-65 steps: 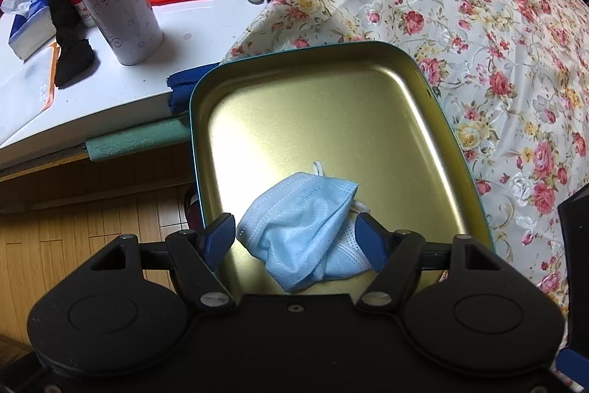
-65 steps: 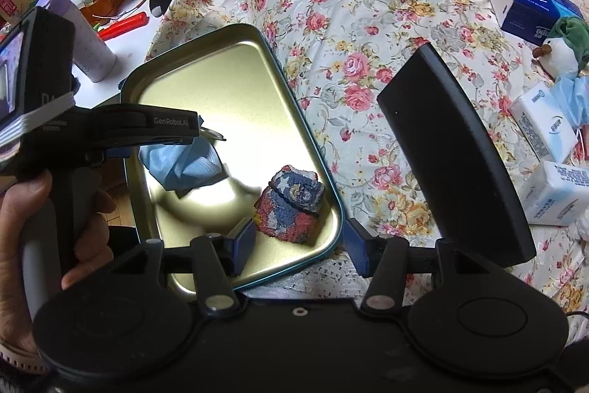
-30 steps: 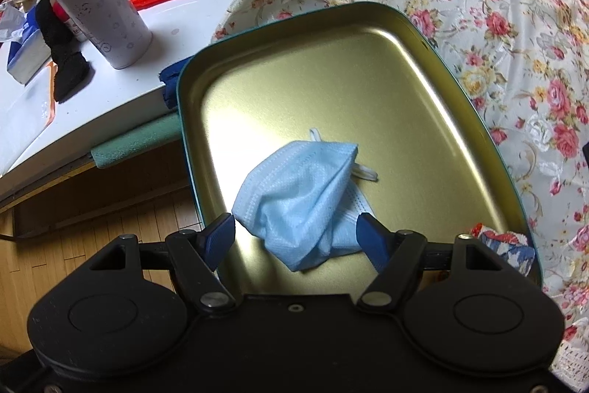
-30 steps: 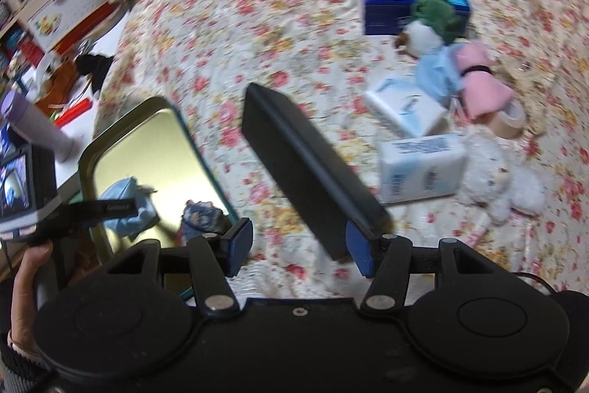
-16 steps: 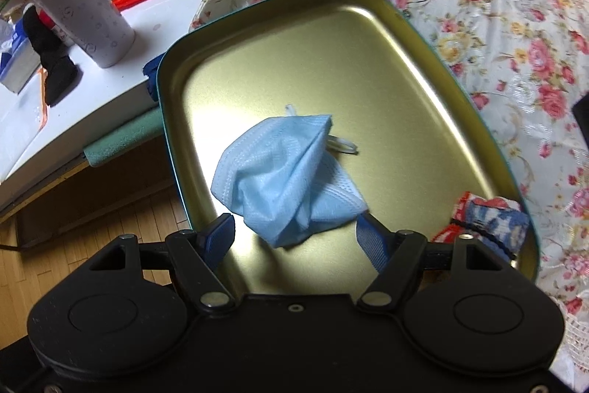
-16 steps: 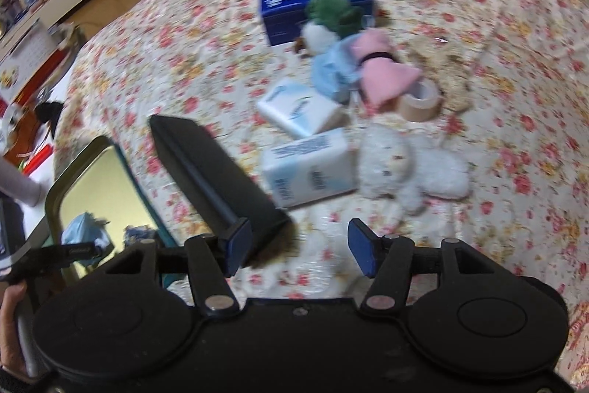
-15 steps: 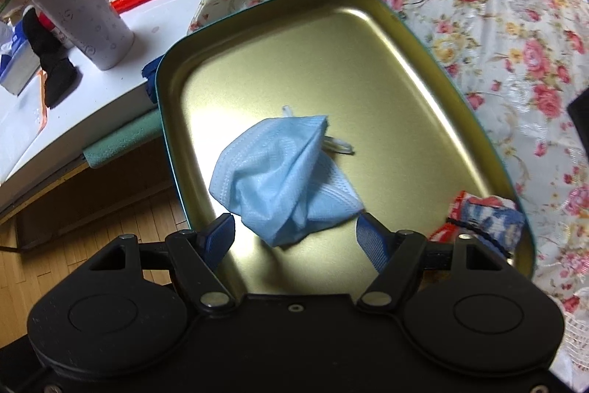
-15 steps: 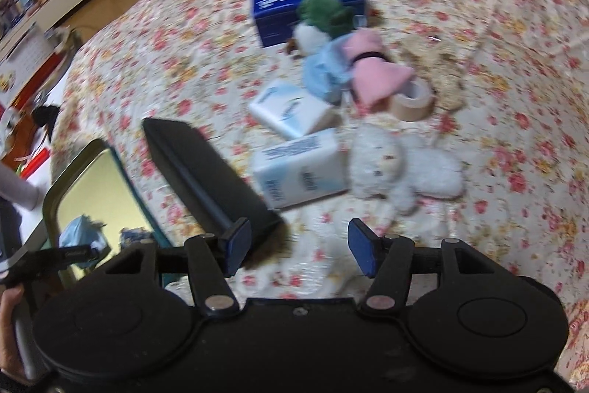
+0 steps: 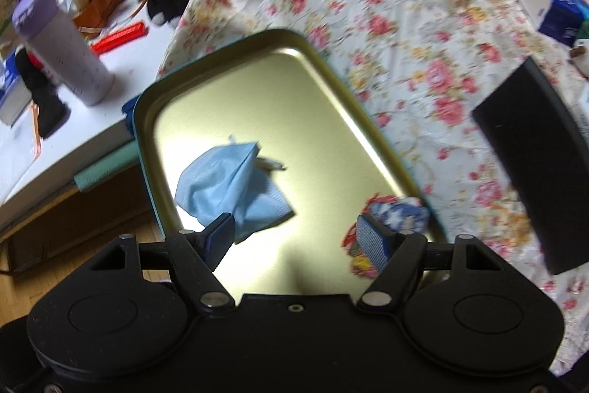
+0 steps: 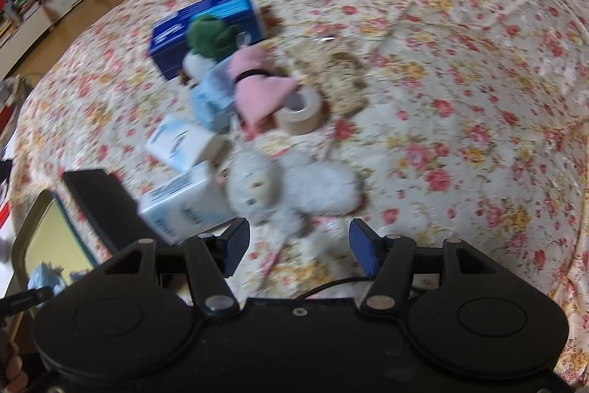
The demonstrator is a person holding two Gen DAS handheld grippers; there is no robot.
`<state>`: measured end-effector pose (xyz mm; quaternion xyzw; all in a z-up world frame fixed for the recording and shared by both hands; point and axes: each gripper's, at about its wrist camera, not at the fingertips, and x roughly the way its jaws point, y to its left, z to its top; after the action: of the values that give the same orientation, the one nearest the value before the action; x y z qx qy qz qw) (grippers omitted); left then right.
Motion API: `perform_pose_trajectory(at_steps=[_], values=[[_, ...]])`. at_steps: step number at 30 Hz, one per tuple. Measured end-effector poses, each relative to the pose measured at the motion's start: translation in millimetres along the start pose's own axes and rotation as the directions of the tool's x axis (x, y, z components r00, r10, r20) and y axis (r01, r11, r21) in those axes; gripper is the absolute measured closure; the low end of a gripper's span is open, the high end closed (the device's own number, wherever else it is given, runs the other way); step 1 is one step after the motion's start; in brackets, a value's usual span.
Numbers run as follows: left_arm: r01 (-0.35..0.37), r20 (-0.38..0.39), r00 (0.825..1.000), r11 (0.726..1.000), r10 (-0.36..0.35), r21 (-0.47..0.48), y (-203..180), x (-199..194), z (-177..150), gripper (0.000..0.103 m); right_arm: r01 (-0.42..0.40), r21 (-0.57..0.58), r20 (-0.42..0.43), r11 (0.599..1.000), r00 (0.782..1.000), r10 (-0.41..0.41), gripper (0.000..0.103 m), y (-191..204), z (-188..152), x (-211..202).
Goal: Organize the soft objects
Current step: 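Move the left tool to the white tissue pack while the right tool approaches the white plush bear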
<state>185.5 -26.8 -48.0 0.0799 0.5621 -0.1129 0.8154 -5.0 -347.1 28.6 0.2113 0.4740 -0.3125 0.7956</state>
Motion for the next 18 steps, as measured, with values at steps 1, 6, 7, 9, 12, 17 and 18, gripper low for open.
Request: perform_pose_trajectory(at_steps=[1,6,7,9,12,17,18], values=[[0.002,0.009,1.0,1.0,-0.002,0.008,-3,-5,2,0.034,0.007,0.01,0.001,1.0,1.0,-0.007,0.044,-4,2,1],[0.03,0.058,0.998,0.998,-0.033,0.046,-21,-30,12,0.034,0.032,0.051,-0.001,0.998,0.999,-0.032,0.044,-23,14,11],[0.035,0.066,0.997,0.998,-0.039,0.057,-26,-34,14,0.034,0.036,0.059,-0.001,0.998,0.999,-0.036,0.044,-26,17,12],[0.045,0.083,0.995,0.995,-0.052,0.084,-37,-43,17,0.033,0.041,0.075,-0.002,0.996,0.999,-0.041,0.044,-33,22,16],[0.063,0.118,0.99,0.99,-0.078,0.129,-57,-56,18,0.023,0.045,0.086,0.002,0.995,0.999,-0.045,0.043,-37,27,18],[0.105,0.132,0.982,0.971,-0.136,0.216,-92,-69,16,0.023,0.037,0.097,-0.009,0.995,0.999,-0.036,0.04,-39,33,26],[0.115,0.132,0.98,0.965,-0.148,0.234,-99,-71,15,0.023,0.034,0.096,-0.014,0.995,0.999,-0.032,0.04,-38,34,29]])
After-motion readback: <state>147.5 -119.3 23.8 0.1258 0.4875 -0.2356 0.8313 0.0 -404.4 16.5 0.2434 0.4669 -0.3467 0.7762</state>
